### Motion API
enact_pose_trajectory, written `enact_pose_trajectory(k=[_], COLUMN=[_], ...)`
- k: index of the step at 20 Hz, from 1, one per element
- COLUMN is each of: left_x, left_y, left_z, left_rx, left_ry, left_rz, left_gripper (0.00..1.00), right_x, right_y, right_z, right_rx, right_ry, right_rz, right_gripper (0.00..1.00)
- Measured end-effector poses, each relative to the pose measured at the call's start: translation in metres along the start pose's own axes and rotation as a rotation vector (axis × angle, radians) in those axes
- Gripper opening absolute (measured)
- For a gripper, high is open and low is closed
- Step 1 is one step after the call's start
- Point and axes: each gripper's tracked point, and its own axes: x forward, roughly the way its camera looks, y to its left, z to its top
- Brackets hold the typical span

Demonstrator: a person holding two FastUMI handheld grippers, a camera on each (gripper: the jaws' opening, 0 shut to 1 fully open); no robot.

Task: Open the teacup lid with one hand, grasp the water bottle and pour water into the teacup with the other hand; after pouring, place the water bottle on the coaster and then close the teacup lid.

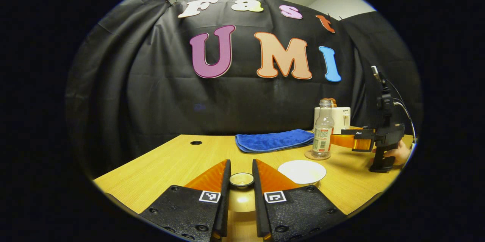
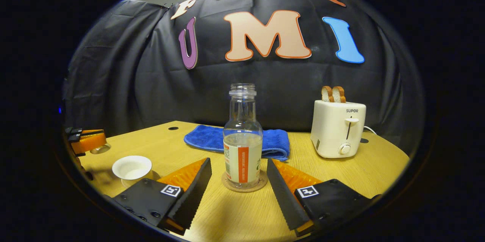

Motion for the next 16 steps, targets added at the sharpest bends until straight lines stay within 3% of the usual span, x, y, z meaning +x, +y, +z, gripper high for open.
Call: enact_pose_trajectory(k=[8,13,16], left_x=[0.025,0.04,0.046], left_y=[-0.043,-0.084,-0.097], left_z=[0.001,0.0,-0.003], left_rx=[-0.004,0.0,0.008], left_ry=[-0.001,0.004,0.023], left_rz=[-0.119,-0.204,-0.239], left_gripper=[0.28,0.28,0.28], right_x=[-0.056,-0.089,-0.1], right_y=[-0.015,-0.03,-0.031], right_z=[0.012,0.01,0.009], right_rx=[0.009,0.011,0.011], right_ry=[-0.104,-0.118,-0.116], right_rz=[-0.047,-0.13,-0.132], right_gripper=[0.94,0.94,0.94])
